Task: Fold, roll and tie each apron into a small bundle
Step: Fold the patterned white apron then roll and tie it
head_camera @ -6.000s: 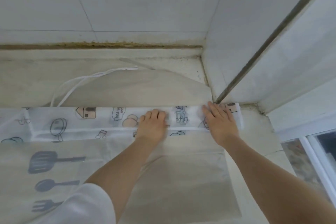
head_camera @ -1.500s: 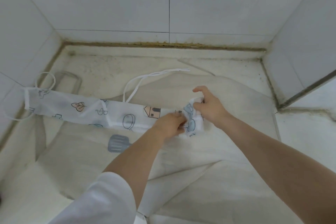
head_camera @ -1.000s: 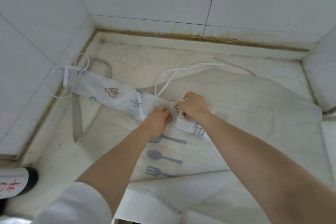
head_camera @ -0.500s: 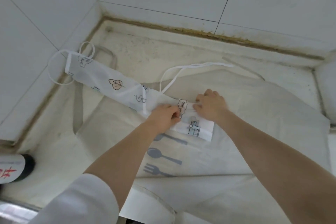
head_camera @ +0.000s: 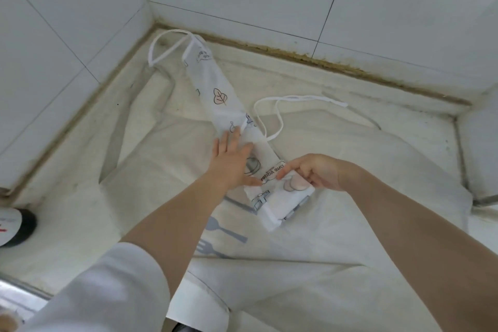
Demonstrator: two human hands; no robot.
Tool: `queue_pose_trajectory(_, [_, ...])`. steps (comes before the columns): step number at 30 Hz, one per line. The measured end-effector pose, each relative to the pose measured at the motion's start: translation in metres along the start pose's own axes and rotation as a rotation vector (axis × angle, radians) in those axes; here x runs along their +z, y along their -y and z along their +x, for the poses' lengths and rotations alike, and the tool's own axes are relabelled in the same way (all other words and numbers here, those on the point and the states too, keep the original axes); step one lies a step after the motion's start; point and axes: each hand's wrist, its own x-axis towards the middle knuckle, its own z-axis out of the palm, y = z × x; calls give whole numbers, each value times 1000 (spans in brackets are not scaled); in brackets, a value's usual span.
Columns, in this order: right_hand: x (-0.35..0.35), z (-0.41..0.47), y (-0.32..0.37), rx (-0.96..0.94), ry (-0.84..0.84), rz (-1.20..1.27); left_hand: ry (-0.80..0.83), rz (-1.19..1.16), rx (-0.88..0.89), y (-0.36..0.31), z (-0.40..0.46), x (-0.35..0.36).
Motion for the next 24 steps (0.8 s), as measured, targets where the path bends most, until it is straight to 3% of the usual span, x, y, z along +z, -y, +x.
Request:
queue_pose_trajectory(4, [1, 1, 4, -125, -58, -170, 100, 34, 8, 10, 10, -4])
queue_pose_trajectory(8, [4, 20, 10, -275, -332, -300, 127, -90, 51, 25, 16, 0])
queue_pose_trajectory(12, [10, 47, 29, -235, -456, -517, 88, -869, -123, 36, 8, -18])
queue_pose_trajectory(17, [21, 69, 38, -65, -507, -708, -148, -1287, -293, 47, 17, -26])
queue_pose_trajectory(19, [23, 68, 45, -7, -555, -754, -351, -1094, -300, 43, 21, -22])
queue_pose_trajectory(21, [28, 68, 54, 37, -579, -788, -569, -625, -135, 33, 20, -17])
queue_pose_trajectory(22, [31, 69, 57, 55, -588, -797, -580, -410, -24, 24, 20, -13])
queue_pose_trajectory(24, [38, 74, 54, 49, -572, -817, -437, -136, 82, 8, 17, -3])
